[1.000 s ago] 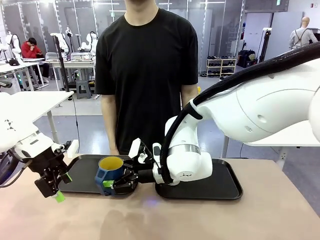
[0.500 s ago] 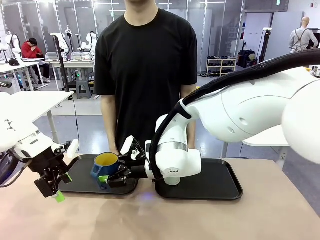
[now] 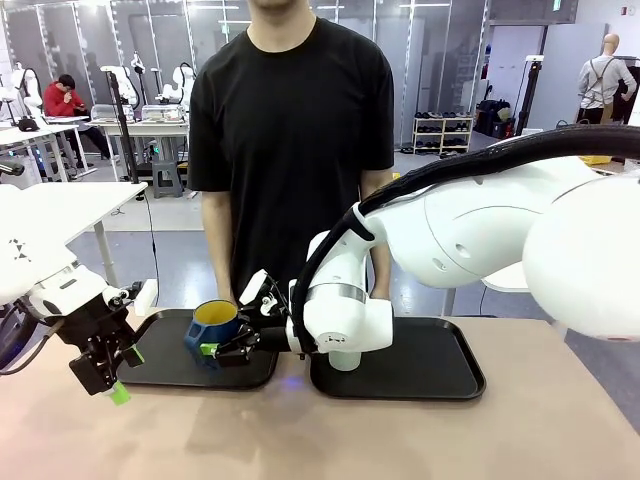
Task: Sort and store the cups by type.
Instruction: Pick up the Handle plastic cup and place it into the empty Flat Tray.
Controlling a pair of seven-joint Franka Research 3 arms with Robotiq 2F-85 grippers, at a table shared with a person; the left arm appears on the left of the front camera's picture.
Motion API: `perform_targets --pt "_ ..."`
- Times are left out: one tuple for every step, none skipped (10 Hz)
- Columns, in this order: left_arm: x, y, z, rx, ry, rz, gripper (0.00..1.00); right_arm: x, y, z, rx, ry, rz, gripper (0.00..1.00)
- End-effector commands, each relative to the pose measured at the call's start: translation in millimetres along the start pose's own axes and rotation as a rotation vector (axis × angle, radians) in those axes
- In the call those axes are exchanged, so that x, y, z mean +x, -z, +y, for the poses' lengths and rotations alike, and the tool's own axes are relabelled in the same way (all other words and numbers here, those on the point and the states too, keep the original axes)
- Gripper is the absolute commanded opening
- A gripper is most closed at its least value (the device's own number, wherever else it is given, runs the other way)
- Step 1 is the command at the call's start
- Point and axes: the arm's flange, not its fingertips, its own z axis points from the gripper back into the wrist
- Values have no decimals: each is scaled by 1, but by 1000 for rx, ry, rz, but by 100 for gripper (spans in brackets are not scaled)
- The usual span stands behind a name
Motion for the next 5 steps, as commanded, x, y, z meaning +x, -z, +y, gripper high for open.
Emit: perform_targets --pt "-1 0 1 9 7 -5 100 -2 14 -6 -38 28 14 76" --pt "-1 0 1 9 7 -5 100 -4 16 -10 -48 40 24 76" --pt "-1 0 1 9 7 -5 100 -6 19 -11 -54 47 36 76" --pt "-1 0 1 9 7 -5 100 -9 22 -14 -63 56 52 76" --pt "-1 0 1 9 7 -5 100 -12 25 -16 -64 61 56 76"
